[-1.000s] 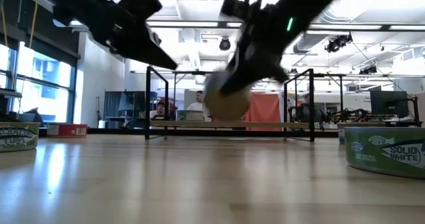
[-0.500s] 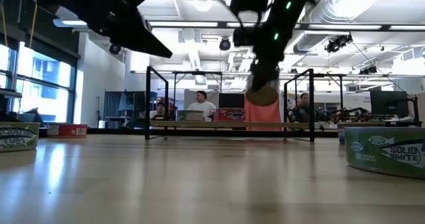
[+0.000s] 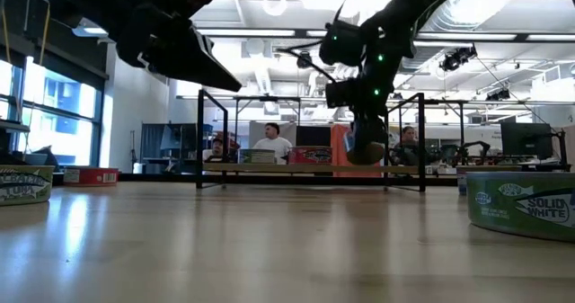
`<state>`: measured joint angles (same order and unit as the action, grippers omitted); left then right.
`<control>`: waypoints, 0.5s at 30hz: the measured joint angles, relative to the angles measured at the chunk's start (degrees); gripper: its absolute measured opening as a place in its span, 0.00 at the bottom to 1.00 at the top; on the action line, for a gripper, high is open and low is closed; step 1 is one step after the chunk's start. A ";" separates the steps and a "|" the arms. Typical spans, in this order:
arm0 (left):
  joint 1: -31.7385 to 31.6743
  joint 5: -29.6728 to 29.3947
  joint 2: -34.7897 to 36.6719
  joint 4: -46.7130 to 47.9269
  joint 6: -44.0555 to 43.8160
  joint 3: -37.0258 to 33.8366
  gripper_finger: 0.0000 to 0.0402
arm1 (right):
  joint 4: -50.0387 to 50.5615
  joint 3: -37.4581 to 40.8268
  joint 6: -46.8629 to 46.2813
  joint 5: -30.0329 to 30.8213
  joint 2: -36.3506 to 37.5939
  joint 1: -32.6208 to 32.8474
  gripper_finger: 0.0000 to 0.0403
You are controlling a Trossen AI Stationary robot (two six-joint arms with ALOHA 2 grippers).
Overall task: Stack canned seafood by type on shelf
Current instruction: Put the blue-pink tuna can on the shelf
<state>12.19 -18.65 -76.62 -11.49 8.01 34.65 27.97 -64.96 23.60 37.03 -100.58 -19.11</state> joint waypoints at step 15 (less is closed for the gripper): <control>0.62 -0.08 0.02 -0.37 0.63 0.00 0.05 | -2.47 0.23 0.45 -4.49 -1.00 -2.02 0.64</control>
<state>12.82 -18.73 -76.60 -11.86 8.64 34.65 25.50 -64.73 24.05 32.54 -101.58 -21.13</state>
